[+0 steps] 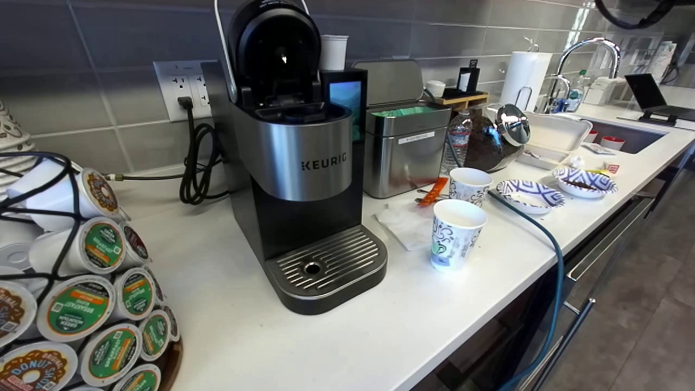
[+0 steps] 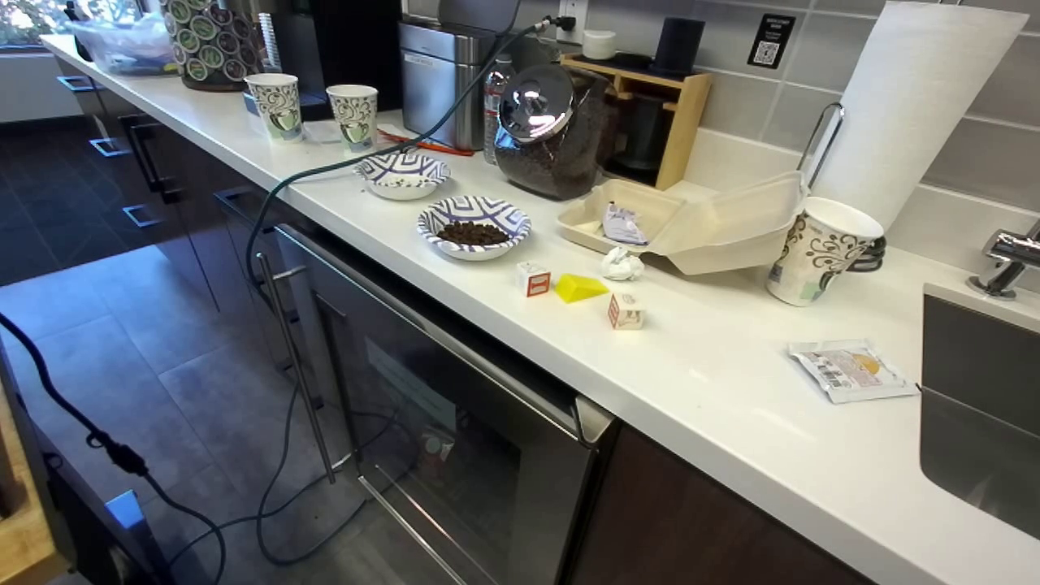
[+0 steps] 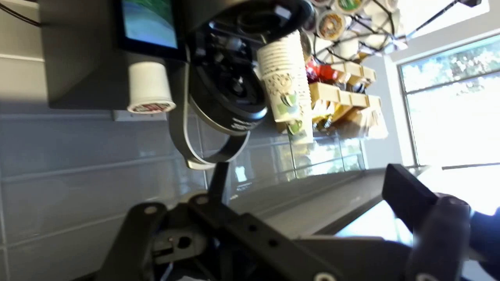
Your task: Close the coffeemaker.
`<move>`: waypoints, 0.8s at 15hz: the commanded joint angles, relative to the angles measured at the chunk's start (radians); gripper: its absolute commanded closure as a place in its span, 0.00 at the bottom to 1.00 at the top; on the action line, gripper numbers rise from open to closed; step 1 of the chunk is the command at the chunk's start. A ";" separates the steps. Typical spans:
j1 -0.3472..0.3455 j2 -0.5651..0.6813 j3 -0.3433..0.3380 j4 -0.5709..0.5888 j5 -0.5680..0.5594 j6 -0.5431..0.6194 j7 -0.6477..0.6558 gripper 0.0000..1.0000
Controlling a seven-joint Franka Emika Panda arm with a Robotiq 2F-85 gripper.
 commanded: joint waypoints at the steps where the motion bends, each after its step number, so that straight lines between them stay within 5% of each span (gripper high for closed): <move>1: 0.212 0.045 -0.184 0.134 0.272 -0.014 -0.214 0.00; 6: 0.422 0.080 -0.442 0.233 0.655 -0.068 -0.580 0.00; 12: 0.487 0.235 -0.652 0.240 0.976 -0.349 -0.840 0.00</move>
